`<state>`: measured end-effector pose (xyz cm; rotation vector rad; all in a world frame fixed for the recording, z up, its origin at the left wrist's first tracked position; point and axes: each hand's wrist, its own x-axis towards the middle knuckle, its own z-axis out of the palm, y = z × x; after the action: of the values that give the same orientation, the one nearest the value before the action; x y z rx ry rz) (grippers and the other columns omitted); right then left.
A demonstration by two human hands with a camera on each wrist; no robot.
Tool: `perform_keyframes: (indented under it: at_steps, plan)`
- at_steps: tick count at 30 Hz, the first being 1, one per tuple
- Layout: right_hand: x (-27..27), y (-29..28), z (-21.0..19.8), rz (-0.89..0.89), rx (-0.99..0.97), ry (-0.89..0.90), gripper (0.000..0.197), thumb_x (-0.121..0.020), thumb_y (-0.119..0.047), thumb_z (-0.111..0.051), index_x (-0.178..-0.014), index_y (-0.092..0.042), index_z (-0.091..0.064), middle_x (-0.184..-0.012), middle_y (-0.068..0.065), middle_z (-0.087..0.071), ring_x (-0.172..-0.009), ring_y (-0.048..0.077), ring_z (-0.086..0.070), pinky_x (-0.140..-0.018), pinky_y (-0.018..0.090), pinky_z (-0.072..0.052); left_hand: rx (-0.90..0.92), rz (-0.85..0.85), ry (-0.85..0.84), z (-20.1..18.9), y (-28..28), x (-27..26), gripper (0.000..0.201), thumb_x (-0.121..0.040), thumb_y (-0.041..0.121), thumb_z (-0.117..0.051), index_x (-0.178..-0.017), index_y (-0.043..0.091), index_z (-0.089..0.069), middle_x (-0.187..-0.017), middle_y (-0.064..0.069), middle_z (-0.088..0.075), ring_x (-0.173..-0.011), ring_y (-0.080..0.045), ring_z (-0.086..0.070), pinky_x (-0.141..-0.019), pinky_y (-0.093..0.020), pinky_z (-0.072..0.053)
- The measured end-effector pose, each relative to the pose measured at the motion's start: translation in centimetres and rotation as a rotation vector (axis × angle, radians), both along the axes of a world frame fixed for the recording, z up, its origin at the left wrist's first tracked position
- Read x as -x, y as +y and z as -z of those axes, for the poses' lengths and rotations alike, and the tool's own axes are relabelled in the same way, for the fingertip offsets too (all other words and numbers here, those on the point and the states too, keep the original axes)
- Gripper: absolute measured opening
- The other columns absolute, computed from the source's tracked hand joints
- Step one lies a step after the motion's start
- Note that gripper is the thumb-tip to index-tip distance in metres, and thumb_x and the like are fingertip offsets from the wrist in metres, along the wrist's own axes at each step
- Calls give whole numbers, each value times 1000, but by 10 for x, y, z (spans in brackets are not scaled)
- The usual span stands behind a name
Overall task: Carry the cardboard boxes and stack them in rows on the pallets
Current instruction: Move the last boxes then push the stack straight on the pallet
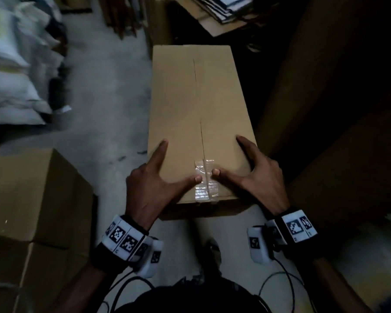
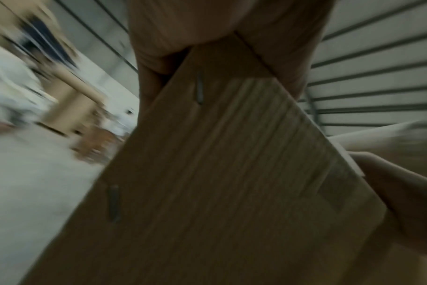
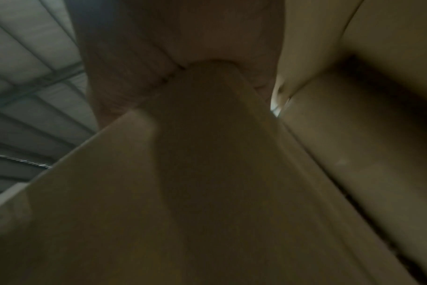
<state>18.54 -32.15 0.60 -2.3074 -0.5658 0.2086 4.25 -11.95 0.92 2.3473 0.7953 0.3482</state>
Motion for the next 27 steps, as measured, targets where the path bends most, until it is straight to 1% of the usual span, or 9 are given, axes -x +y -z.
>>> perform_keyframes:
  at_steps: [4, 7, 11, 13, 16, 19, 21, 25, 27]
  plan:
    - [-87, 59, -7, -146, 17, 17, 115, -52, -96, -68, -152, -59, -24, -151, 0, -51, -137, 28, -48, -112, 52, -44, 6, -156, 19, -2, 41, -61, 122, -51, 102, -58, -156, 51, -25, -144, -3, -61, -127, -28, -61, -107, -40, -50]
    - [-132, 111, -7, -252, 63, -8, 117, -50, -99, -64, -152, -59, -23, -154, 2, -48, -140, 30, -45, -113, 54, -43, 23, -275, 39, 0, 72, -89, 123, -50, 103, -58, -156, 52, -24, -144, -5, -61, -125, -29, -61, -107, -44, -51]
    - [-179, 191, -8, -407, 118, -39, 116, -54, -99, -63, -154, -53, -26, -150, 0, -53, -137, 27, -50, -112, 47, -45, 87, -435, 37, 3, 124, -115, 122, -49, 101, -62, -155, 55, -23, -149, -2, -56, -129, -28, -59, -108, -37, -49]
    - [-201, 240, -5, -488, 138, -48, 118, -52, -101, -60, -153, -51, -27, -147, 1, -56, -134, 28, -52, -111, 47, -46, 108, -498, 53, 7, 157, -129, 123, -48, 99, -62, -156, 54, -23, -152, -2, -53, -132, -28, -56, -106, -34, -46]
    - [-229, 316, 2, -576, 171, -82, 120, -51, -102, -58, -154, -50, -26, -146, 3, -57, -132, 29, -54, -110, 46, -47, 124, -568, 74, 16, 213, -148, 124, -47, 99, -58, -156, 54, -22, -150, -4, -54, -132, -28, -55, -104, -34, -46]
    - [-255, 397, 7, -636, 188, -134, 118, -51, -104, -56, -153, -52, -26, -142, 3, -59, -129, 28, -56, -108, 46, -48, 136, -630, 56, 26, 280, -166, 127, -44, 103, -53, -156, 53, -21, -141, -4, -62, -122, -27, -61, -100, -37, -53]
    - [-272, 454, 8, -663, 174, -145, 119, -50, -104, -56, -152, -51, -27, -141, 2, -60, -128, 27, -58, -107, 45, -49, 118, -648, 42, 28, 327, -180, 128, -44, 106, -50, -157, 53, -21, -138, -6, -65, -121, -28, -63, -100, -38, -54]
    - [-300, 575, -1, -710, 166, -177, 120, -51, -103, -58, -152, -48, -29, -137, 2, -63, -123, 25, -61, -104, 40, -51, 126, -730, 23, 16, 435, -205, 122, -49, 98, -63, -156, 50, -29, -138, -5, -65, -123, -27, -62, -104, -35, -50]
    - [-309, 628, -6, -744, 138, -177, 117, -54, -99, -63, -153, -46, -31, -137, 2, -63, -122, 25, -61, -104, 38, -51, 100, -758, -6, 11, 485, -212, 126, -44, 103, -59, -155, 50, -31, -132, -2, -69, -119, -24, -65, -105, -38, -53]
